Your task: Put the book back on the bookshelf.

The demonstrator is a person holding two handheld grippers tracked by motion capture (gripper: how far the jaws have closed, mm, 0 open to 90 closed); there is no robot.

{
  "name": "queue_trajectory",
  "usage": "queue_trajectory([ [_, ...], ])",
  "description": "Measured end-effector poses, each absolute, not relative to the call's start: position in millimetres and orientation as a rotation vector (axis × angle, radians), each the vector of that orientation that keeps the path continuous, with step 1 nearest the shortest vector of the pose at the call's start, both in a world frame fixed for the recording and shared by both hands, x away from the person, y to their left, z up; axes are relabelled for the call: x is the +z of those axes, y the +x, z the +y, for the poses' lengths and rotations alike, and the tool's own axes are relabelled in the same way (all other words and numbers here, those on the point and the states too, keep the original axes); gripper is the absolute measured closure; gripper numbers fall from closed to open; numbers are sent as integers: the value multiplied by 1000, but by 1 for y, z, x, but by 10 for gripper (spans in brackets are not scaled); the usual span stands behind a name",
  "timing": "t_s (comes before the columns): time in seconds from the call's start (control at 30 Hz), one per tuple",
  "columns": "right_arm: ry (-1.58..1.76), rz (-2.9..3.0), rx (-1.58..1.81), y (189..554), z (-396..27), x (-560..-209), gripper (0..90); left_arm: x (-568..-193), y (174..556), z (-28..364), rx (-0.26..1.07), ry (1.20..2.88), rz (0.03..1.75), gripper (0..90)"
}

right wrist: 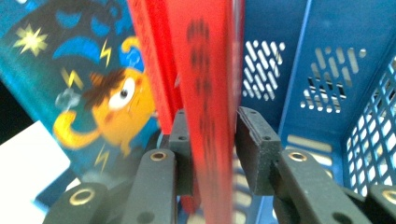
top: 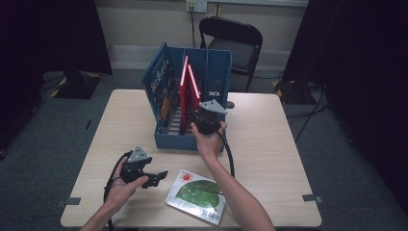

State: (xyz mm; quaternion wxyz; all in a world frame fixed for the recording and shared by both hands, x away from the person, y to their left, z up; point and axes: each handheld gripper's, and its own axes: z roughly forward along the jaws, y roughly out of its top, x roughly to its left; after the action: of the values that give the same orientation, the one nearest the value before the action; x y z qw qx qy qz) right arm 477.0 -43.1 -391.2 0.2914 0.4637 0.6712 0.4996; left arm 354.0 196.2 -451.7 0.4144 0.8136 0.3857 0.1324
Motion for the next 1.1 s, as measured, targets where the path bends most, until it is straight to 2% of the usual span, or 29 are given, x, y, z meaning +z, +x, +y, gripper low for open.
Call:
queue_trajectory([
  [0.37, 1225, 1897, 1305, 463, -48, -416, 719, -453, 354, 195, 327, 2049, 976, 164],
  [0.87, 1249, 1896, 1306, 479, -32, -414, 715, -453, 355, 196, 324, 2047, 974, 164],
  [1.1, 1219, 1951, 1326, 484, -29, -413, 682, -453, 355, 196, 312, 2044, 973, 163],
])
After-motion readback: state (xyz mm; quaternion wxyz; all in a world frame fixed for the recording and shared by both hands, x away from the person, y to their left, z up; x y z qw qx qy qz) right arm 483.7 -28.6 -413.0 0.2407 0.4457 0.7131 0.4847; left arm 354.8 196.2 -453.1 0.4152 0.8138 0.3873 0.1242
